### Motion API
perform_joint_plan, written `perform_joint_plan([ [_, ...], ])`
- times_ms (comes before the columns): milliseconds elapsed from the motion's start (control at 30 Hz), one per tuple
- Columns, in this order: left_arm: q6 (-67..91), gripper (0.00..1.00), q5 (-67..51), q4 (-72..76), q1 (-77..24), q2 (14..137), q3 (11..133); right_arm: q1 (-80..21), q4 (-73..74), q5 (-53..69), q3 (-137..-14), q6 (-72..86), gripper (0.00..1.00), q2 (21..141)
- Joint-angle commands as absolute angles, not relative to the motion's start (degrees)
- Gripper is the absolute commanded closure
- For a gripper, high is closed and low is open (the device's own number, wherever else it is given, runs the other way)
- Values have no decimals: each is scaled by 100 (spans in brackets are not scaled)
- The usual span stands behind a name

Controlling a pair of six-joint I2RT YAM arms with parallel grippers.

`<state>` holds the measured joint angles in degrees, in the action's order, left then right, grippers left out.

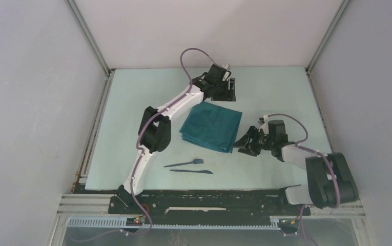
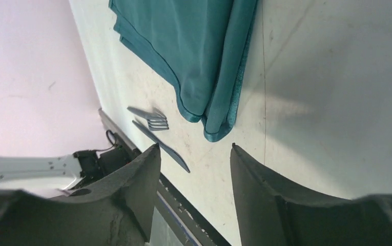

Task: Fold the napkin into a case and place the utensils inside
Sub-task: Turn over the upper triangle folded napkin at the center of the board, then smooth out the lower triangle-folded napkin at the center of the board.

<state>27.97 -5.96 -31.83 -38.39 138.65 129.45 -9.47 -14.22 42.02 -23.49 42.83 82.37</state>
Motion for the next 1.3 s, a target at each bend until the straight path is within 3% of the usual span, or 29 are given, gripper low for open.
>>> perform_joint_plan([
  [0, 2476, 29, -720, -3623, -3909, 12129, 11617, -775, 878, 3237, -2751, 3596, 39, 7329],
  [200, 2443, 29, -888, -3087, -4523, 10877, 9077, -335, 489, 3742, -2969, 3884, 43, 7556],
  [300, 2484, 29, -827, -2955, -4843, 10858, 8648, -346, -313, 4290, -2978, 4063, 47, 8110],
  [467, 2502, 33, -571, -2835, -5172, 11075, 8567, -398, -1007, 4899, -2997, 4056, 56, 9013],
  [833, 2538, 46, -600, -2777, -5230, 11635, 8654, -807, -1468, 4870, -2998, 4145, 55, 9600],
  [1267, 2546, 56, -738, -2802, -5293, 11975, 8807, -883, -1636, 4934, -2997, 4134, 74, 9802],
])
